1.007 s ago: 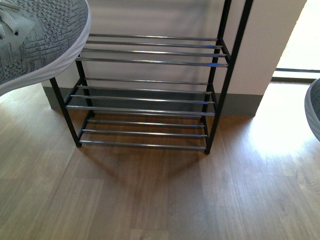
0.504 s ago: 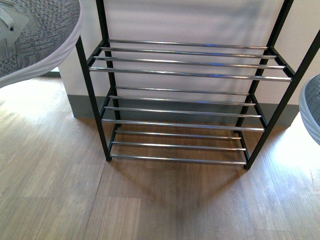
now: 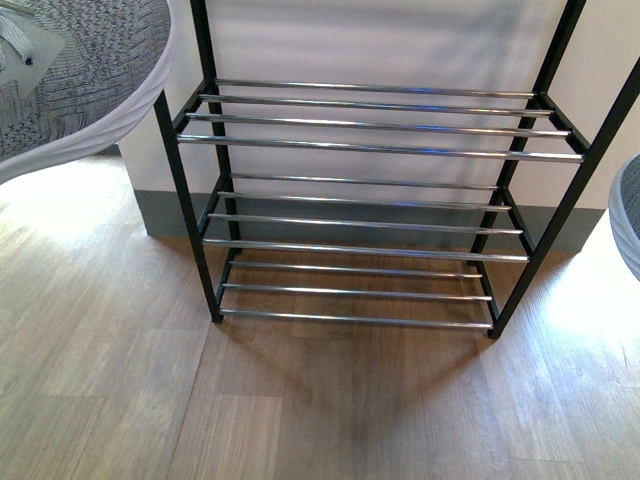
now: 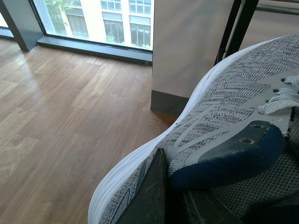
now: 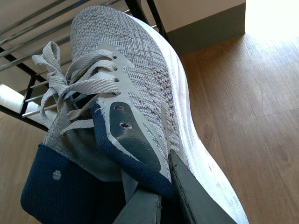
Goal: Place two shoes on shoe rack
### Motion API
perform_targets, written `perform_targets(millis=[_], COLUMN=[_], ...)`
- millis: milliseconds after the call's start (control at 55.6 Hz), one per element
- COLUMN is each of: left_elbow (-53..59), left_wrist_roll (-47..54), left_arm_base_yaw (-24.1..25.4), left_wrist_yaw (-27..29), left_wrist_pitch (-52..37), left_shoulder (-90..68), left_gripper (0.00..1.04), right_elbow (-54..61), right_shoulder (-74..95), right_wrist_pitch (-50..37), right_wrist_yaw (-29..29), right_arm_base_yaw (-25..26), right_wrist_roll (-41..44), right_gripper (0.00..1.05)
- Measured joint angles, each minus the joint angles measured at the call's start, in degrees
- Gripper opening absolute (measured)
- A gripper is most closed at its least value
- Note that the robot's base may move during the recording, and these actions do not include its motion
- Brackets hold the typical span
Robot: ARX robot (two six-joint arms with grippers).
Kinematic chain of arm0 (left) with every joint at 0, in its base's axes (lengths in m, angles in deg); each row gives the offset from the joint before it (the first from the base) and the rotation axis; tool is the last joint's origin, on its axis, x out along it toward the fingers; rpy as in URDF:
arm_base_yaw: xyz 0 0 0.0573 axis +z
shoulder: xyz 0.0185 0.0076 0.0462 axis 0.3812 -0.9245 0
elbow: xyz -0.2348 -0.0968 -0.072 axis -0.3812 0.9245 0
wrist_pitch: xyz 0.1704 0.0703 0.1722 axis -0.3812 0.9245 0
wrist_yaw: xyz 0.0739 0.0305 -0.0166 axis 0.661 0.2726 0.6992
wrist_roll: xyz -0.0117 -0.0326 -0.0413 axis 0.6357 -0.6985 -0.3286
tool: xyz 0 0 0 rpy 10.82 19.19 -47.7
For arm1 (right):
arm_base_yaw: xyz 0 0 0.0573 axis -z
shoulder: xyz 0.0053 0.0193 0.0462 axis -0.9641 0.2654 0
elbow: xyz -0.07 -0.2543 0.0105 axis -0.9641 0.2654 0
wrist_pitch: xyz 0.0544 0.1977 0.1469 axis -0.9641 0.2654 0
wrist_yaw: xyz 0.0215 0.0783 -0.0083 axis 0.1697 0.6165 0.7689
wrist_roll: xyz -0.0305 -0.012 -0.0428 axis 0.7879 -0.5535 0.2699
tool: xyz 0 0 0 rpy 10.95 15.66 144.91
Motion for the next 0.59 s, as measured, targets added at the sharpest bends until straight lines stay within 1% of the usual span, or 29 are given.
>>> perform_targets(millis=[593], left_elbow=[0.04], left_wrist_roll=[-0.02], left_arm_base_yaw=[0.00], left_wrist_yaw=[0.02], left_wrist_pitch=[0.00], left_shoulder=[-0.09], left_gripper=[0.02], right_elbow=[0.02], right_shoulder=[0.02], right_wrist_pitch=[0.00], right_wrist_yaw=[-0.02], right_arm_base_yaw=[0.00], right_wrist_roll=[0.02], right_gripper=[0.01])
